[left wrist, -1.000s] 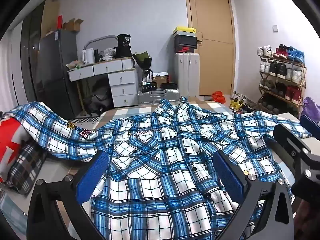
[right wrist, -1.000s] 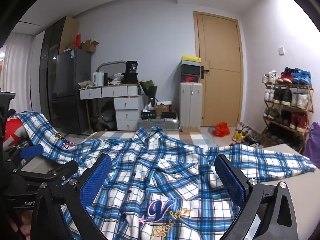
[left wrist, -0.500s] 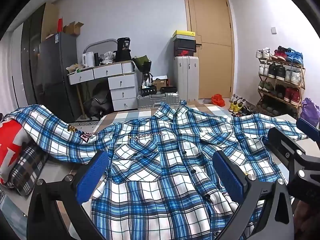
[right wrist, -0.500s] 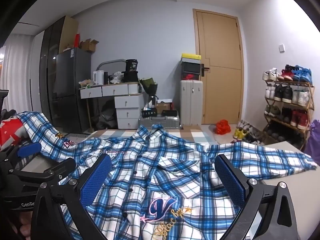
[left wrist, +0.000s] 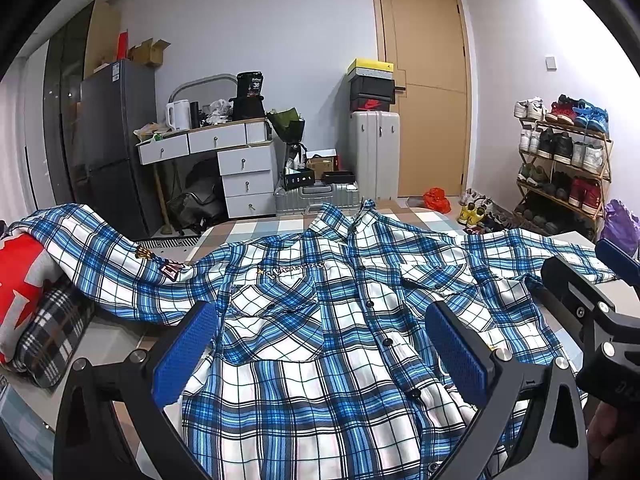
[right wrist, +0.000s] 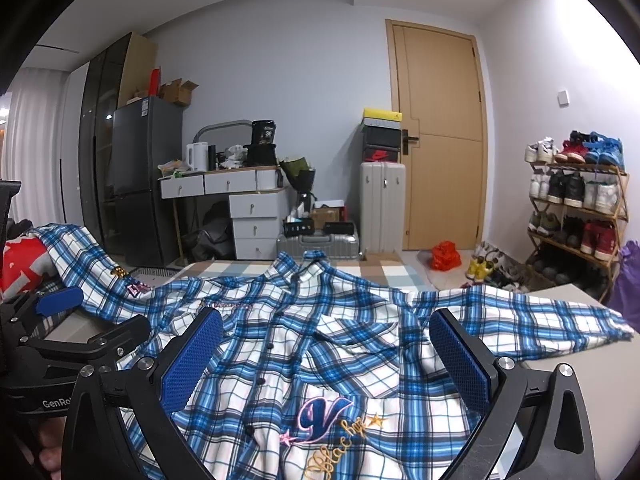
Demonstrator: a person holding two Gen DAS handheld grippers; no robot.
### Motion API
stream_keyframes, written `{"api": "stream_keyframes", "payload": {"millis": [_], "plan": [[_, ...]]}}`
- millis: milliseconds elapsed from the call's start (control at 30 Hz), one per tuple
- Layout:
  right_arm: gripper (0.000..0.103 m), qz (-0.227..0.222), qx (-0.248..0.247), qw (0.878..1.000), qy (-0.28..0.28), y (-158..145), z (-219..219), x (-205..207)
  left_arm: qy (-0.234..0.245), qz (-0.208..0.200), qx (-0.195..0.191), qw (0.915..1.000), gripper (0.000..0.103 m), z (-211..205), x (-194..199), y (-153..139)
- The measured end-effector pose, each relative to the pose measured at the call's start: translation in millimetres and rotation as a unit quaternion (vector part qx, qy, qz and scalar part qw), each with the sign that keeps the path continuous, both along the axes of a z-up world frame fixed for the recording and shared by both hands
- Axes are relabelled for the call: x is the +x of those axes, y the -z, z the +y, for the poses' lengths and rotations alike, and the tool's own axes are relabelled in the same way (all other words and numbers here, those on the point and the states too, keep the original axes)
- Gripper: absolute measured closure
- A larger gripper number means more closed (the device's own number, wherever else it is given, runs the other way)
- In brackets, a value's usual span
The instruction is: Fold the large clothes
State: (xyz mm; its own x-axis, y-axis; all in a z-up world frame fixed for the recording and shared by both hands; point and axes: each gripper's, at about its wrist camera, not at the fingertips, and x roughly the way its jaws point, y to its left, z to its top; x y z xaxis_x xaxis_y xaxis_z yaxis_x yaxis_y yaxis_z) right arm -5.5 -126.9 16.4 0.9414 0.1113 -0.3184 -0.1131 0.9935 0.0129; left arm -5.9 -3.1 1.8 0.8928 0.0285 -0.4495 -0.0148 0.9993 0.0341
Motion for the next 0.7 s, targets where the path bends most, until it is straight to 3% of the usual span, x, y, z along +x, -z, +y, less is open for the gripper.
{"api": "stream_keyframes", "payload": {"millis": [700], "plan": [[0.000,-0.002,-0.003,1.000,-0.002,0.6,-0.4,-0.5,-0.005,0.002,-0.003,1.0000,0.001,2.1,1.3,0.5]]}}
